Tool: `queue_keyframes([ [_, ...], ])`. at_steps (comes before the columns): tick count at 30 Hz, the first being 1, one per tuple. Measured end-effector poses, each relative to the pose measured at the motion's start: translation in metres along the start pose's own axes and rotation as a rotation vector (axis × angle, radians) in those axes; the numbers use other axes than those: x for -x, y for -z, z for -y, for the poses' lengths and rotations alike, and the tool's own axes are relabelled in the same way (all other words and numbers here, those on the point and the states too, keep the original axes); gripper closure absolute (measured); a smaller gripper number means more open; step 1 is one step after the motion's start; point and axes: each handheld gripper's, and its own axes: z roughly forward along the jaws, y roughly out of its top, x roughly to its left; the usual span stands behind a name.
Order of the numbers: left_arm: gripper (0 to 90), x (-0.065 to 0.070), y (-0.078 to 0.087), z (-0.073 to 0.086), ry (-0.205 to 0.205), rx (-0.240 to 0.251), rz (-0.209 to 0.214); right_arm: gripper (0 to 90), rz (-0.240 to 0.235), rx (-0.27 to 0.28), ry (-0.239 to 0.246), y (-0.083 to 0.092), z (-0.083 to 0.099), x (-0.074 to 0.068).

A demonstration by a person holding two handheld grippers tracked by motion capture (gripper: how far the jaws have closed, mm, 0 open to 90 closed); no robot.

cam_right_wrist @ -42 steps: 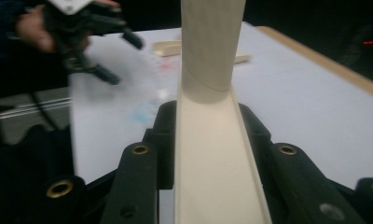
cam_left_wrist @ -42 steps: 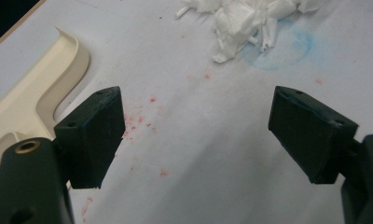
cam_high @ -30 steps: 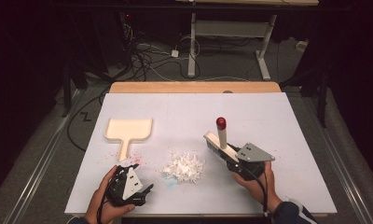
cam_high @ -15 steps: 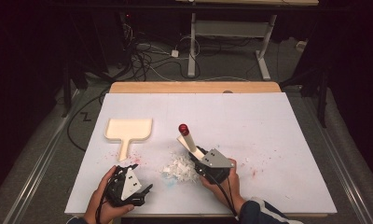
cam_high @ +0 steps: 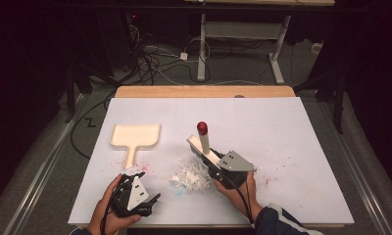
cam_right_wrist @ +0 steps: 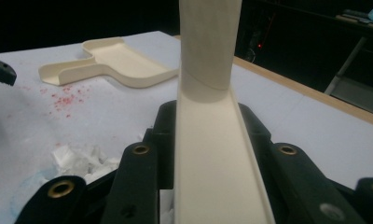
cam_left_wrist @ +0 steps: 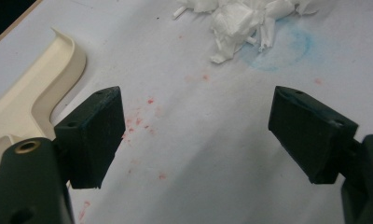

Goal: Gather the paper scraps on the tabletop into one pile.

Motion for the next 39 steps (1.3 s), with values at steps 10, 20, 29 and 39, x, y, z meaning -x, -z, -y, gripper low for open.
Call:
queue_keyframes([
  [10, 17.7, 0.000, 0.000, 0.000, 0.003, -0.002, -0.003, 68.1, -0.044, 0.016, -0.005, 0.032, -0.018, 0.035],
  [20, 17.7, 0.000, 0.000, 0.001, 0.003, -0.007, -0.003, 68.1, 0.100, -0.018, -0.015, 0.099, -0.006, 0.090],
  [29, 17.7, 0.002, 0.000, -0.003, -0.012, -0.004, 0.000, 68.1, 0.258, -0.177, -0.095, 0.119, 0.046, 0.105],
  [39, 17.7, 0.002, -0.004, -0.003, -0.016, -0.005, 0.013, 68.2, 0.140, -0.176, -0.141, 0.088, 0.040, 0.066],
])
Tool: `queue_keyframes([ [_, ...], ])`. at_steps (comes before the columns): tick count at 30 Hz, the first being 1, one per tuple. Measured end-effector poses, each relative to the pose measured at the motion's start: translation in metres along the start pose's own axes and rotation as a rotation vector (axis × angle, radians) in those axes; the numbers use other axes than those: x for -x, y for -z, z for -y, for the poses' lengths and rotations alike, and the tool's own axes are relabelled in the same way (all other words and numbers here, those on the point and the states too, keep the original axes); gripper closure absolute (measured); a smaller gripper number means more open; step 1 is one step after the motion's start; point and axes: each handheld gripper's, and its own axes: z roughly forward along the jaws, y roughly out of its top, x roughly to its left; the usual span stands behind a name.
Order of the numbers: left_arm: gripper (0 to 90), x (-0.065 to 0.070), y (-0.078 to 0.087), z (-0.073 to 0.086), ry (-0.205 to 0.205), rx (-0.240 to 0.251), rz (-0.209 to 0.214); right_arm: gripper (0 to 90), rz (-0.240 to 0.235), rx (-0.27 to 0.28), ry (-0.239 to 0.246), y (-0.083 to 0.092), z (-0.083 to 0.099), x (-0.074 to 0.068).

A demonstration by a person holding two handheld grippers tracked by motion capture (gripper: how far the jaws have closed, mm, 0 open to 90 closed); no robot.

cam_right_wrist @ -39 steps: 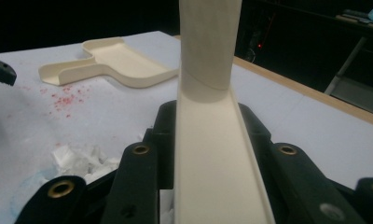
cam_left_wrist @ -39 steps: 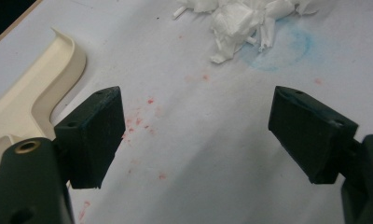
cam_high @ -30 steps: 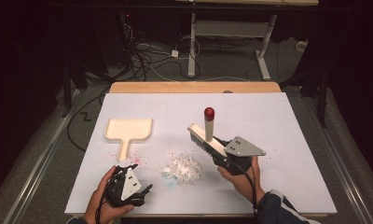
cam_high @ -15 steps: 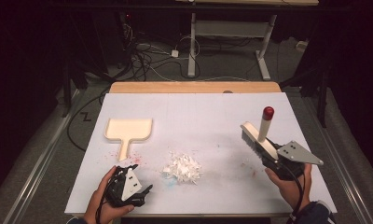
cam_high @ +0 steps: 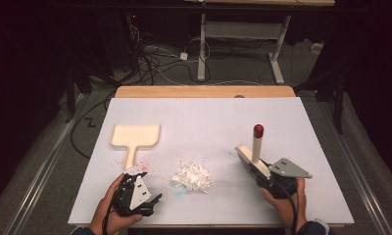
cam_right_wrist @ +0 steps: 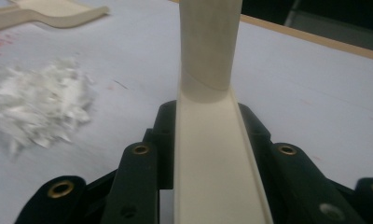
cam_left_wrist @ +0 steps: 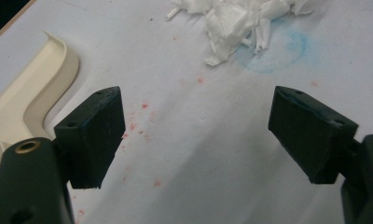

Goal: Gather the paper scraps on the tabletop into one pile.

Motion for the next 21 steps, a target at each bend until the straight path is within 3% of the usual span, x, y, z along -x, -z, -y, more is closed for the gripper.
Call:
queue_keyframes([
  [1, 17.7, 0.000, 0.000, 0.000, -0.002, -0.002, -0.001, 68.1, -0.015, 0.008, 0.015, -0.005, -0.003, -0.007],
  [2, 17.8, 0.001, 0.000, 0.000, -0.002, -0.001, -0.001, 68.2, -0.061, 0.010, 0.014, -0.017, -0.010, -0.024],
  [6, 17.7, 0.000, 0.001, 0.000, -0.003, -0.002, -0.003, 68.2, -0.128, 0.026, 0.006, -0.032, -0.020, -0.046],
  [10, 17.7, 0.000, 0.002, 0.002, 0.001, 0.002, -0.003, 68.2, -0.194, 0.053, 0.071, -0.046, -0.033, -0.077],
  [14, 17.8, -0.001, 0.002, 0.003, 0.005, 0.000, -0.002, 68.1, -0.179, 0.097, 0.072, -0.039, -0.040, -0.072],
  [16, 17.8, -0.001, 0.002, 0.003, 0.003, 0.000, -0.002, 68.1, -0.152, 0.110, 0.060, -0.032, -0.045, -0.061],
  [17, 17.8, 0.000, 0.002, 0.002, 0.001, 0.000, -0.002, 68.2, -0.144, 0.133, 0.026, -0.022, -0.049, -0.047],
  [21, 17.8, 0.000, 0.002, 0.001, -0.002, -0.004, -0.002, 68.1, -0.110, 0.155, 0.024, -0.004, -0.051, -0.028],
])
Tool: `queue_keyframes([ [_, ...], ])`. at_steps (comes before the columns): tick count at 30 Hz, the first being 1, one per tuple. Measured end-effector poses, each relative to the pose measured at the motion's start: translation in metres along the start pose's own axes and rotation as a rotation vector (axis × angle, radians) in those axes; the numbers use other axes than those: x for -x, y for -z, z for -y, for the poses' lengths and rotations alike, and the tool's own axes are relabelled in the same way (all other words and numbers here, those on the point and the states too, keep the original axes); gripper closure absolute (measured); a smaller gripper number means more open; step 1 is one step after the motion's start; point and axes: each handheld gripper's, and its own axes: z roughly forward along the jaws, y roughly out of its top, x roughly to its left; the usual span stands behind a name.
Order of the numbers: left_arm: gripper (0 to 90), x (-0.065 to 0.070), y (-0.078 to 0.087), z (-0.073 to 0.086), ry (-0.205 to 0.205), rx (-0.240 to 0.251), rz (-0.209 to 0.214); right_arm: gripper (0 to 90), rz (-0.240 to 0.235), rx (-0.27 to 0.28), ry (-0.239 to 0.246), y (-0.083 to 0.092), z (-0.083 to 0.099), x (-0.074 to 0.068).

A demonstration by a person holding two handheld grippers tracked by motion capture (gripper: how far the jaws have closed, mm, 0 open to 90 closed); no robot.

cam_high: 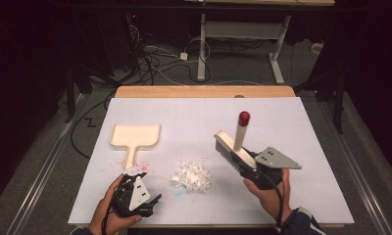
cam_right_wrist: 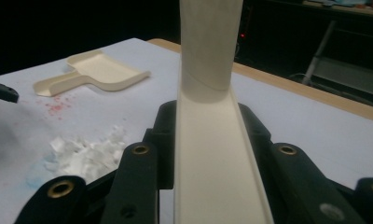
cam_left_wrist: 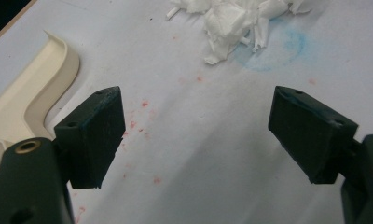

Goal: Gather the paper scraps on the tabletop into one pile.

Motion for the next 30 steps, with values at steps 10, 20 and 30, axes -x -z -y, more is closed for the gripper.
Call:
queue_keyframes([
  [10, 17.8, 0.000, -0.004, -0.003, -0.008, 0.001, 0.014, 68.1, 0.180, -0.090, -0.006, 0.066, 0.026, 0.056],
  [20, 17.8, 0.000, -0.012, -0.010, -0.031, 0.004, 0.037, 68.1, 0.237, -0.189, -0.001, 0.029, 0.054, 0.052],
  [30, 17.8, -0.001, -0.011, -0.009, -0.034, 0.001, 0.034, 68.1, -0.009, -0.124, 0.085, -0.026, 0.034, -0.022],
])
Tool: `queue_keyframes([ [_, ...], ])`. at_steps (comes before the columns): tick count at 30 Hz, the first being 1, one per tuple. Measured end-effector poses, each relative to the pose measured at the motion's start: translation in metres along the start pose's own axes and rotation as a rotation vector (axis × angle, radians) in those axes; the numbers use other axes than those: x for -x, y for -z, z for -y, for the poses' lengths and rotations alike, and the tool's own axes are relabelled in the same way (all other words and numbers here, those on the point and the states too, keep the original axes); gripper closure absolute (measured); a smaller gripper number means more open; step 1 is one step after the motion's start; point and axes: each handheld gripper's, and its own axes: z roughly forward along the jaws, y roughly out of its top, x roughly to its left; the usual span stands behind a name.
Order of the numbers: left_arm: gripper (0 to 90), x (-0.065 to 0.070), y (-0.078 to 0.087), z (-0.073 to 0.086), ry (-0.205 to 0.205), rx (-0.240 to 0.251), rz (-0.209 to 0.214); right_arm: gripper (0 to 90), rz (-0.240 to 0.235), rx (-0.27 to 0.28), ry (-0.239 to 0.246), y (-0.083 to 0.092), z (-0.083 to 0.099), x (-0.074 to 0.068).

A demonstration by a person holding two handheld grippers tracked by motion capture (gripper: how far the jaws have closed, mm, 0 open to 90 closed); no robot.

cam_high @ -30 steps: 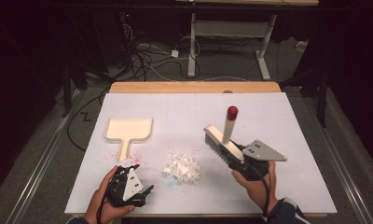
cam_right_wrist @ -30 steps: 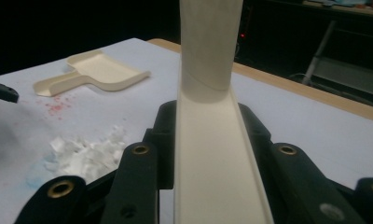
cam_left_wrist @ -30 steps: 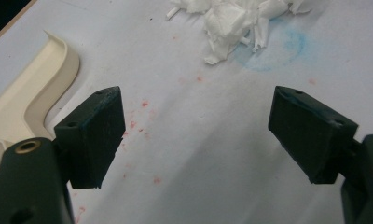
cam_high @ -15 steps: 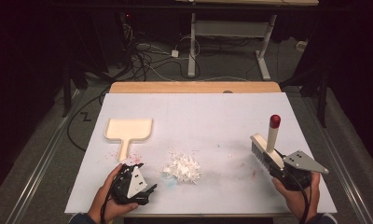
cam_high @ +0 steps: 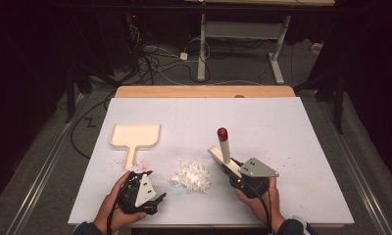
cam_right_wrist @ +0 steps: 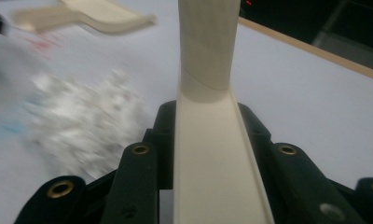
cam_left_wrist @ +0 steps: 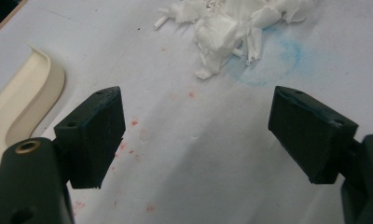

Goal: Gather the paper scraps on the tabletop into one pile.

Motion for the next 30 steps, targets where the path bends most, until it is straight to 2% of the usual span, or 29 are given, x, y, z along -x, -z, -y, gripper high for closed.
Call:
queue_keyframes([
  [1, 17.8, 0.000, 0.000, 0.000, 0.002, 0.002, -0.001, 68.1, -0.028, 0.014, -0.004, 0.000, -0.003, -0.003],
  [3, 17.8, -0.001, 0.001, 0.001, 0.005, 0.003, 0.001, 68.1, -0.045, 0.025, -0.007, 0.000, -0.006, -0.005],
  [4, 17.8, -0.001, 0.000, 0.001, 0.006, 0.001, -0.001, 68.1, -0.058, 0.057, -0.002, 0.006, -0.011, -0.006],
  [6, 17.8, -0.001, 0.000, 0.001, 0.004, 0.001, 0.001, 68.1, -0.053, 0.070, -0.006, 0.009, -0.013, -0.004],
  [7, 17.8, -0.001, 0.001, 0.001, 0.003, 0.002, 0.000, 68.1, -0.051, 0.078, -0.006, 0.014, -0.015, -0.001],
  [8, 17.8, -0.001, 0.001, 0.001, 0.002, 0.003, -0.001, 68.0, -0.034, 0.088, -0.021, 0.025, -0.017, 0.012],
  [9, 17.8, -0.001, 0.002, 0.001, 0.003, 0.004, -0.002, 68.0, -0.034, 0.088, -0.021, 0.025, -0.017, 0.012],
  [11, 17.8, -0.001, 0.002, 0.001, 0.006, 0.007, -0.004, 68.0, -0.022, 0.083, -0.031, 0.036, -0.017, 0.023],
  [15, 17.8, -0.002, 0.001, 0.001, 0.007, 0.006, -0.002, 68.0, 0.034, 0.051, -0.028, 0.073, -0.012, 0.049],
  [17, 17.8, -0.001, 0.000, 0.000, 0.006, 0.006, 0.000, 68.0, 0.035, 0.024, -0.025, 0.097, -0.009, 0.063],
  [18, 17.8, -0.001, 0.000, 0.000, 0.005, 0.005, 0.001, 68.0, 0.035, 0.009, -0.037, 0.120, -0.002, 0.077],
  [19, 17.8, -0.001, 0.000, 0.000, 0.005, 0.004, 0.002, 68.0, 0.035, 0.009, -0.037, 0.120, -0.002, 0.077],
  [20, 17.8, -0.001, 0.000, -0.001, 0.002, 0.002, 0.003, 68.0, 0.033, -0.013, -0.049, 0.131, 0.003, 0.083],
  [21, 17.8, -0.001, -0.001, -0.001, 0.003, 0.003, 0.005, 68.1, 0.047, -0.052, -0.068, 0.151, 0.015, 0.092],
  [23, 17.8, -0.001, -0.002, -0.002, 0.002, 0.003, 0.006, 68.1, 0.047, -0.071, -0.076, 0.155, 0.020, 0.094],
  [26, 17.8, 0.000, -0.002, -0.002, -0.003, 0.000, 0.009, 68.0, 0.009, -0.178, -0.075, 0.175, 0.042, 0.098],
  [28, 17.8, 0.000, -0.003, -0.002, -0.003, -0.004, 0.010, 68.0, -0.001, -0.189, -0.074, 0.177, 0.045, 0.098],
  [30, 17.8, 0.000, -0.003, -0.002, -0.001, -0.002, 0.011, 68.0, 0.017, -0.193, -0.086, 0.182, 0.052, 0.100],
])
